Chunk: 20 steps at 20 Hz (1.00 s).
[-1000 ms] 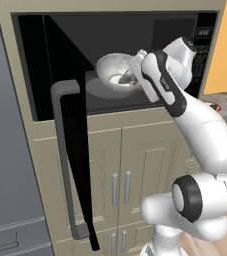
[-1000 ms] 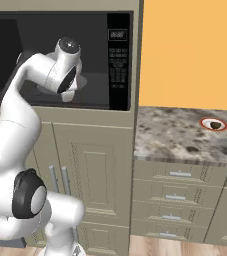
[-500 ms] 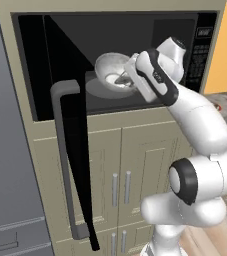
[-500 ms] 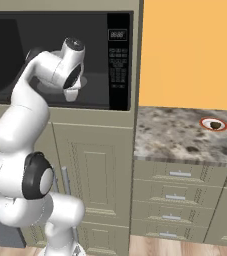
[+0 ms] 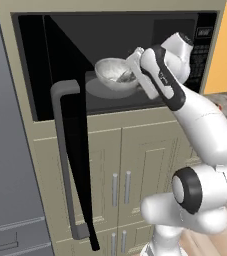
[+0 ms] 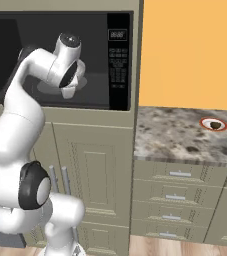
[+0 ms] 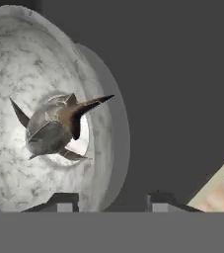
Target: Remove the kiwi from the bowl and place it on the small plate. Then place the bowl with only the fish in the microwave, close the door, and press the start button to microwave the fish.
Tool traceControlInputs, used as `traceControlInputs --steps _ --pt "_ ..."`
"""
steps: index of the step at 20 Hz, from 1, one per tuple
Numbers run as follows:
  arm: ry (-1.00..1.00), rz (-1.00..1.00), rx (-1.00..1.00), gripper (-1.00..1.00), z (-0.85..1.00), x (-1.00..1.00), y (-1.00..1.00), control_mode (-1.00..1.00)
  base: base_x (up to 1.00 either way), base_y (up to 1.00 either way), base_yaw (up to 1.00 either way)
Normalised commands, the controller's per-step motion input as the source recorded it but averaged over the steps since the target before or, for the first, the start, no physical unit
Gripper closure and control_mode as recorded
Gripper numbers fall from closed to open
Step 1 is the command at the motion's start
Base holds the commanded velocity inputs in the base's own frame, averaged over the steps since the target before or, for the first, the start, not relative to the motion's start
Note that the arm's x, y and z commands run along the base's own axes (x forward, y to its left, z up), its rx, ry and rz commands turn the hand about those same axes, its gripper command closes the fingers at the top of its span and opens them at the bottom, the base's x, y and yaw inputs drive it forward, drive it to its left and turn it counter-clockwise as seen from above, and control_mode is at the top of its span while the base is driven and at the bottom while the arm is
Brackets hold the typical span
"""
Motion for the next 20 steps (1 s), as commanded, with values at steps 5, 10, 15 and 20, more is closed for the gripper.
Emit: traceControlInputs --steps 5,10,15,20 --pt "-0.37 -0.01 0.0 -1.0 0.17 -0.96 -0.01 -1.0 0.0 0.0 0.0" --pt "-0.09 0.03 -0.23 -1.0 -0.36 -0.61 -0.06 -1.0 0.0 0.0 0.0" --pt "-0.3 0.0 -0.41 -1.0 0.0 -1.0 -0.1 -1.0 0.0 0.0 0.0" --pt "-0.11 0.08 -0.6 -1.0 -0.18 -0.67 0.0 -1.0 0.0 0.0 0.0"
